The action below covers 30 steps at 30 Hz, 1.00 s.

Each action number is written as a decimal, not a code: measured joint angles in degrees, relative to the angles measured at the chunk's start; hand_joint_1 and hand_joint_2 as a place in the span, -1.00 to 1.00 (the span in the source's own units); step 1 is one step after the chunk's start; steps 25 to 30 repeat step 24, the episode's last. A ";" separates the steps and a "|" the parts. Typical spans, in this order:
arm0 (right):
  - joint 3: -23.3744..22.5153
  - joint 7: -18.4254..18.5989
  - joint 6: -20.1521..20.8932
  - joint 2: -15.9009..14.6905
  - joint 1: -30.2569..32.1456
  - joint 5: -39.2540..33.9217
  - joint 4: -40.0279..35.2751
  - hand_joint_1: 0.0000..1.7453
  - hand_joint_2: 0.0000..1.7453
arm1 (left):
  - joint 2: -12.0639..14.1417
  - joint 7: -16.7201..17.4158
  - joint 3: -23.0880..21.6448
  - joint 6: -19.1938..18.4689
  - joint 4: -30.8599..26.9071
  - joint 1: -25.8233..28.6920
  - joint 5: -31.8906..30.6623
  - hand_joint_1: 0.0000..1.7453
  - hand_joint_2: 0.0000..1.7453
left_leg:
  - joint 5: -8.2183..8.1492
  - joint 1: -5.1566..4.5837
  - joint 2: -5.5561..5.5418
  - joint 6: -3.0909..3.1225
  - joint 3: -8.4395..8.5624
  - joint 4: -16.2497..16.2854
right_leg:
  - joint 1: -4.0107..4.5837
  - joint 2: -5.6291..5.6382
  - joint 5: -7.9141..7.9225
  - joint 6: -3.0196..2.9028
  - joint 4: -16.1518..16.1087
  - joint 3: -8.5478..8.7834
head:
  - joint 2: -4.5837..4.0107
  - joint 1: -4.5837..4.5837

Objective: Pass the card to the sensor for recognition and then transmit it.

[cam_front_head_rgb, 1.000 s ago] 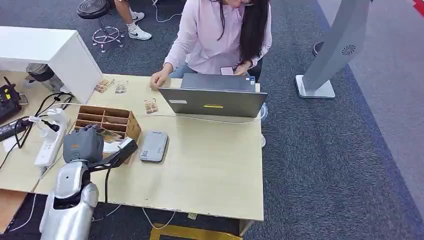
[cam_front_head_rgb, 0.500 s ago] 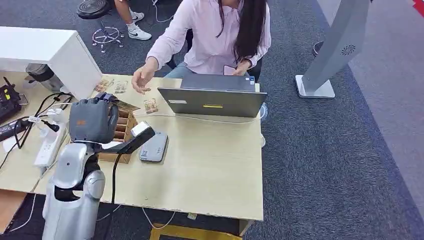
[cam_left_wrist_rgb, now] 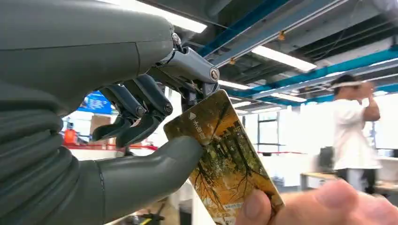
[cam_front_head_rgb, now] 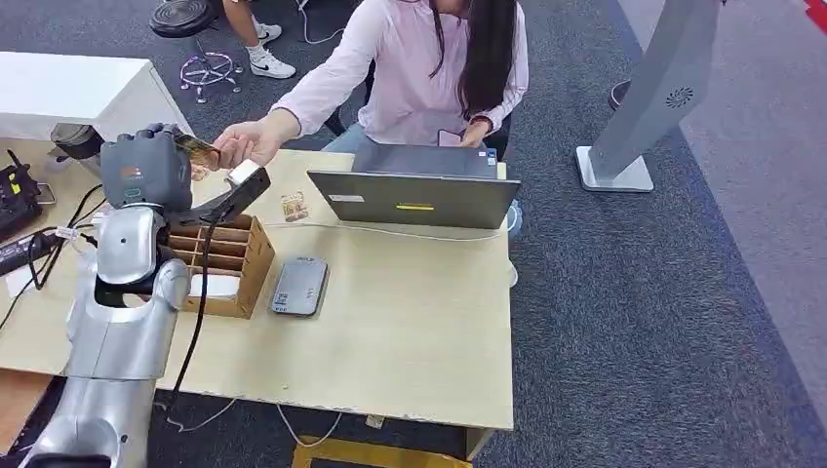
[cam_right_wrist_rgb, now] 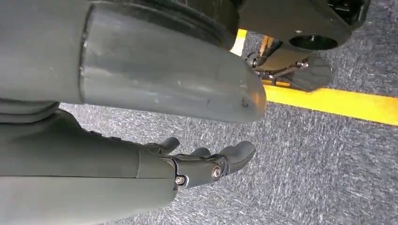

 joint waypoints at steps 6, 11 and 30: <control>-0.02 0.77 0.20 0.00 0.02 0.48 0.00 -1.00 -1.00 | 1.36 0.83 -1.75 0.70 6.99 -3.77 -0.02 1.00 1.00 | 0.02 -0.01 0.00 0.02 -0.01 0.00 | -0.01 0.00 0.00 0.00 0.00 0.01 | 0.00 0.02; 0.00 0.96 0.20 0.00 0.01 0.68 0.00 -1.00 -1.00 | 1.58 0.98 -2.63 0.66 9.76 -4.74 -0.02 1.00 1.00 | 0.01 -0.01 0.04 0.03 -0.02 0.00 | -0.01 0.02 0.01 0.01 0.00 0.01 | 0.00 0.02; -0.74 0.98 0.20 0.15 0.07 1.25 0.00 -1.00 -1.00 | -1.12 -7.94 0.02 3.35 5.12 -0.55 1.58 -1.00 1.00 | 0.01 -0.01 0.00 0.03 -0.05 -0.02 | -0.01 0.00 0.00 0.00 0.00 0.02 | 0.00 0.04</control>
